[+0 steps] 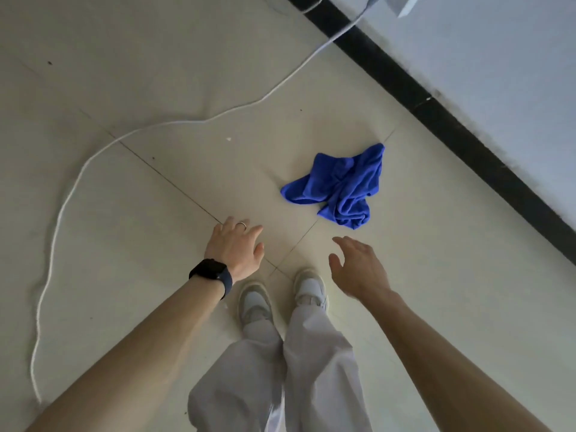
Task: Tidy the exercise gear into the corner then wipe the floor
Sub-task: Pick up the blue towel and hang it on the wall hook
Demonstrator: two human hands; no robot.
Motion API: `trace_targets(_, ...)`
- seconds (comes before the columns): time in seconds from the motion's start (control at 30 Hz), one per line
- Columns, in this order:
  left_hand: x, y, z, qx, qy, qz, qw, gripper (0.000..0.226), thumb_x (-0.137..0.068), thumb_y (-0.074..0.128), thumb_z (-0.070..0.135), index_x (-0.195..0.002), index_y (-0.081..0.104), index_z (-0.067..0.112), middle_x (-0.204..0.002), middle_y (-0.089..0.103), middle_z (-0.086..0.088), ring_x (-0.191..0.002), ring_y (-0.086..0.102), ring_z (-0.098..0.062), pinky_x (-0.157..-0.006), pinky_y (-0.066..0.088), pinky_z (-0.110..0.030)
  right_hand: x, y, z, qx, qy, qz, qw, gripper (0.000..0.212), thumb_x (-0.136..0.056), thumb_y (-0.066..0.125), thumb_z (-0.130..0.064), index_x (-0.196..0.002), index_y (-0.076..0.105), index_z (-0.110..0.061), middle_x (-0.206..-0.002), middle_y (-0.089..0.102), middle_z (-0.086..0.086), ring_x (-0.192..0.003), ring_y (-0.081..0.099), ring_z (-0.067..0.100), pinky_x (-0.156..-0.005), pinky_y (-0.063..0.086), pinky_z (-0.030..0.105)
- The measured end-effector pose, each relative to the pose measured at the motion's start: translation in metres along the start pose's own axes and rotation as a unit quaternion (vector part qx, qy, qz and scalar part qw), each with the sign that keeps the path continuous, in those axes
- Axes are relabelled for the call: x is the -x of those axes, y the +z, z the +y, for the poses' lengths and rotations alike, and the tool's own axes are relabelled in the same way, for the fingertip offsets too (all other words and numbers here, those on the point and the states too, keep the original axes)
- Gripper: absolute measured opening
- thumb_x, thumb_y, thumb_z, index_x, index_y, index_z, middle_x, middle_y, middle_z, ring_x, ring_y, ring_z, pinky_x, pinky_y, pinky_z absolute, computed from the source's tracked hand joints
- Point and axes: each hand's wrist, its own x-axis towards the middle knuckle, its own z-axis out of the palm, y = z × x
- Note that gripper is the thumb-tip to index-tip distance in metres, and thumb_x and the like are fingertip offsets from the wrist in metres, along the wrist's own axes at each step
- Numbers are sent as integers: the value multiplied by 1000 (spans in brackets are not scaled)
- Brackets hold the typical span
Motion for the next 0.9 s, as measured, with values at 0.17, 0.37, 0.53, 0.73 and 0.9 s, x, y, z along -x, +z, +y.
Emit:
trace_targets(0.17,-82,89,-7,-42,0,-4,999,73,-95,38,55,-158,9,33,-167,1,-5,-149,0,-45,-119,12,-58,-107,56,37,20,13,61,998,79,-97,54,-43,-154,0,-50,-164,-22,10,-149,12,41,-115,29,58)
trace_targets(0.37,-125,153,-12,-50,-4,-46,998,81,-92,41,62,-155,-5,40,-165,-17,-3,-148,-2,-49,-114,12,-67,-182,81,52,80,36,77,993,81,-94,64,-23,-153,15,-44,-161,-3,20,-130,31,46,-95,44,50)
trace_targets(0.53,-126,133,-14,-39,7,-93,995,81,-94,48,47,-156,-4,38,-166,-10,-4,-147,4,-49,-118,16,-62,-182,64,35,30,73,77,994,43,-88,60,-6,-124,40,-16,-121,39,19,-84,49,38,-72,42,41)
trace_targets(0.73,-74,21,17,-8,32,-75,997,69,-98,45,32,-157,9,36,-164,18,-5,-150,16,-35,-117,21,-56,-62,12,-3,-144,49,95,984,35,-88,54,-9,-120,49,-22,-113,38,5,-83,50,32,-75,44,38)
trace_targets(0.9,15,-111,48,12,47,-17,999,57,-95,44,32,-150,31,32,-154,40,-2,-141,31,-30,-110,30,-48,77,-77,-34,-250,65,131,957,40,-89,50,-7,-122,49,-29,-111,45,3,-83,51,22,-79,44,35)
